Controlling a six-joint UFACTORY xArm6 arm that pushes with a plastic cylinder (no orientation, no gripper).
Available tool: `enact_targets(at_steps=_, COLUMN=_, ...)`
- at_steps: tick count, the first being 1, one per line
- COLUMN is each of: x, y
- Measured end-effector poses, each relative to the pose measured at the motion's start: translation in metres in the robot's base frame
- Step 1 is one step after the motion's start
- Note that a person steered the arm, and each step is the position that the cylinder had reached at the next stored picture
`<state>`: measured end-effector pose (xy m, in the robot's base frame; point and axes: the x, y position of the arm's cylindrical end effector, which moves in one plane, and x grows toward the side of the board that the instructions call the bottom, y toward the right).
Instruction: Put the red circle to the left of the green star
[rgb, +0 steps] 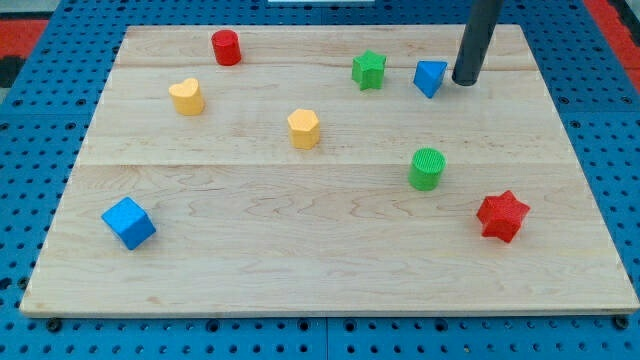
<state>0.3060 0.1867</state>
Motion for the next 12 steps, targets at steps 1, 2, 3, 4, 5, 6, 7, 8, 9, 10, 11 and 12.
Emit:
enact_targets(at_steps=1, x=-0.019, y=0.011)
enact_targets(at_steps=2, x=-0.047, y=-0.006)
enact_targets(at_steps=3, x=-0.045, y=-0.053)
enact_targets(at_steps=4, x=-0.022, y=-0.073)
enact_targets(at_steps=5, x=-0.021, y=-0.128)
enact_targets(at_steps=6, x=-0.032, y=-0.156)
enact_targets(at_steps=7, x=-0.043, y=-0.172)
enact_targets(at_steps=8, x=-0.041, y=-0.19)
enact_targets(at_steps=9, x=-0.004, y=-0.2)
enact_targets(at_steps=10, x=-0.028, y=-0.194)
enact_targets(at_steps=11, x=-0.09, y=-0.17)
enact_targets(at_steps=12, x=-0.111, y=-0.203)
